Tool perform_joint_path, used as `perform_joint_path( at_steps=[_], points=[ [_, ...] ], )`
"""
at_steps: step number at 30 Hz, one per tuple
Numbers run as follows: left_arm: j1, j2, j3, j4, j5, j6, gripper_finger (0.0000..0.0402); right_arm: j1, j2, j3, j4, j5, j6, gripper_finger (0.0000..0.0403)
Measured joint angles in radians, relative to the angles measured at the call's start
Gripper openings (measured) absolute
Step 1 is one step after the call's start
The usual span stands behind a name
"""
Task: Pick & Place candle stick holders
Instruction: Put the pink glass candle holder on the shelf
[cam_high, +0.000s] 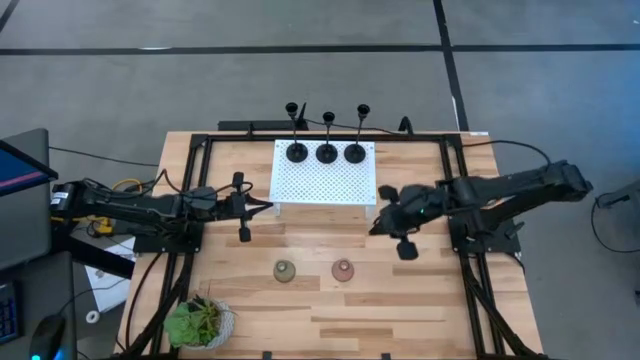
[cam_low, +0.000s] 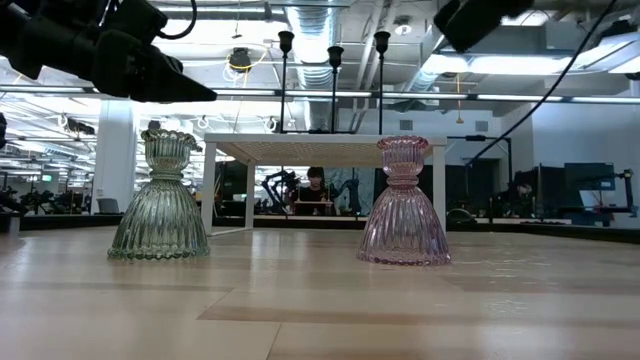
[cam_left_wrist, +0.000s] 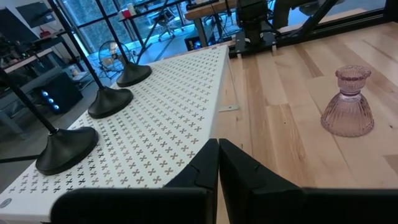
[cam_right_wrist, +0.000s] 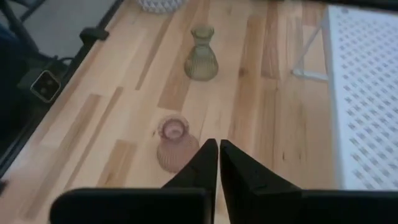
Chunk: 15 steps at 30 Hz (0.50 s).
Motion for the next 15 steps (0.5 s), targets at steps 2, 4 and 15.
perform_joint_path(
  at_steps=[2, 4, 15],
  points=[
    [0.000, 0.000, 0.000, 0.000, 0.000, 0.000, 0.0012, 0.016, 0.000, -0.072, 0.125, 0.007, 0.000, 0.0011],
    [0.000, 0.000, 0.000, 0.000, 0.000, 0.000, 0.0012, 0.026, 0.014, -0.138, 0.252, 0.007, 0.006, 0.0008],
    [0.000, 0.000, 0.000, 0.000, -0.003, 0.007, 0.0012, 0.070, 0.045, -0.351, 0.529, 0.033, 0.208, 0.0001]
  ],
)
